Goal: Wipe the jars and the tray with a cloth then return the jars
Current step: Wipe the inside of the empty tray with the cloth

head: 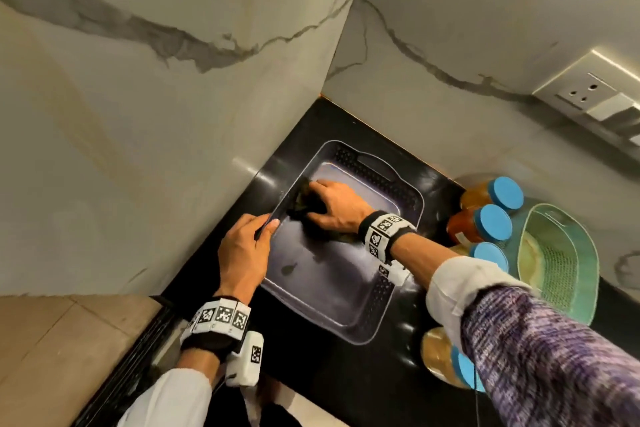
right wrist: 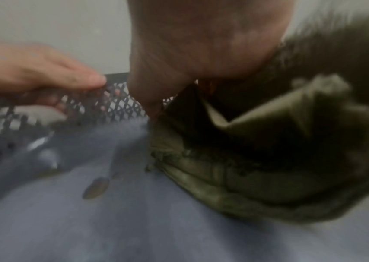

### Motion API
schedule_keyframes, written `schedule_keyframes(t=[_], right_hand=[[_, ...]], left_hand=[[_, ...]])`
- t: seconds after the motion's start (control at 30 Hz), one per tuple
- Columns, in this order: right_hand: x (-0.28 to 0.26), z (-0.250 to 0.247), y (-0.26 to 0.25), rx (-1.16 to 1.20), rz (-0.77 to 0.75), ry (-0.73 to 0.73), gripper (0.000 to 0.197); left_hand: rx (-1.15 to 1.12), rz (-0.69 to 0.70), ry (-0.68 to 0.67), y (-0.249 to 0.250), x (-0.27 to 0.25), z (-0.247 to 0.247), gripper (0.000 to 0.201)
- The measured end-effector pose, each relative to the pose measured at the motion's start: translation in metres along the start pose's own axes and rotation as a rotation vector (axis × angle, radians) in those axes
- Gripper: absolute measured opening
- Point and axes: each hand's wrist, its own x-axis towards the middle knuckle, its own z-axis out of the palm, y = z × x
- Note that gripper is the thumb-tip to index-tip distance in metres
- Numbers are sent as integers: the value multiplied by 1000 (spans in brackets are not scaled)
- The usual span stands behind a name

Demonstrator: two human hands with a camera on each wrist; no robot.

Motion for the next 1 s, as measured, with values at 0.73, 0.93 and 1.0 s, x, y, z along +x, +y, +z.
schedule_keyframes(t=[0.73,0.93,1.0], right_hand=[[7,14,31,85,287,223,34],[11,9,50,169,551,319,28],[16,10,51,240,549,324,28]], left_hand=[[100,-10,-46,0,-3,-4,15],[72,48,-100,-6,1,-7,12],[82,64,-116,-7,3,-8,17]])
